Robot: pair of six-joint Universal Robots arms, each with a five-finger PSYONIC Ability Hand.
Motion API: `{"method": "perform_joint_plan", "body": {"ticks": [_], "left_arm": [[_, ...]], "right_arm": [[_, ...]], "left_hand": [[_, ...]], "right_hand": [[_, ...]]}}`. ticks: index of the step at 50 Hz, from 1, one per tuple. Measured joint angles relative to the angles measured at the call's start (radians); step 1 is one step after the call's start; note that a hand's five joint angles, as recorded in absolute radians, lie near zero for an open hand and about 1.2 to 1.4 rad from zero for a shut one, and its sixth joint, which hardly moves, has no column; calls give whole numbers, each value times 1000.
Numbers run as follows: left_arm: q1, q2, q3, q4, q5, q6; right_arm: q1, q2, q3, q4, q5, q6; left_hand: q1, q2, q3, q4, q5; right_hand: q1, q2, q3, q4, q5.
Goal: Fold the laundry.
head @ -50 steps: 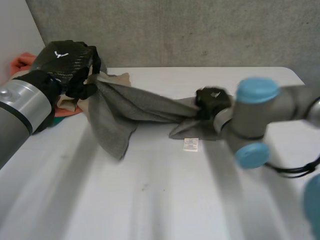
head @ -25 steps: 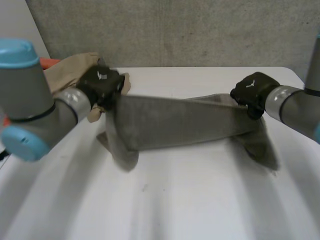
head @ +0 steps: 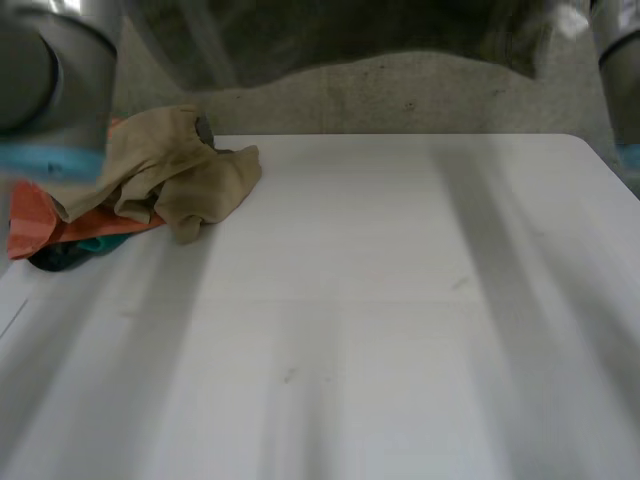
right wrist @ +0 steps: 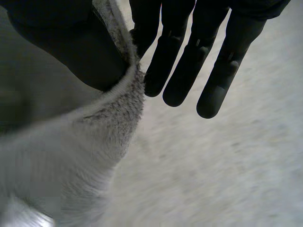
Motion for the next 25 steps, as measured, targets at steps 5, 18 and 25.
{"method": "perform_joint_plan", "body": {"ticks": [5, 18, 25], "left_arm": [[24, -39, -180, -16, 13, 13], [35, -236, -438, -61, 84, 101], [32, -261, -436, -85, 72, 121]], "right_arm": [[-37, 32, 108, 128, -102, 8], [-74, 254, 320, 301, -279, -147], [-73, 358, 346, 289, -185, -190]], "left_hand": [[0, 0, 0, 0, 0], [0, 0, 0, 0, 0], [0, 0, 0, 0, 0]], "right_hand": [[0, 0, 0, 0, 0], [0, 0, 2, 0, 0], [-241, -296, -304, -309, -329]]}}
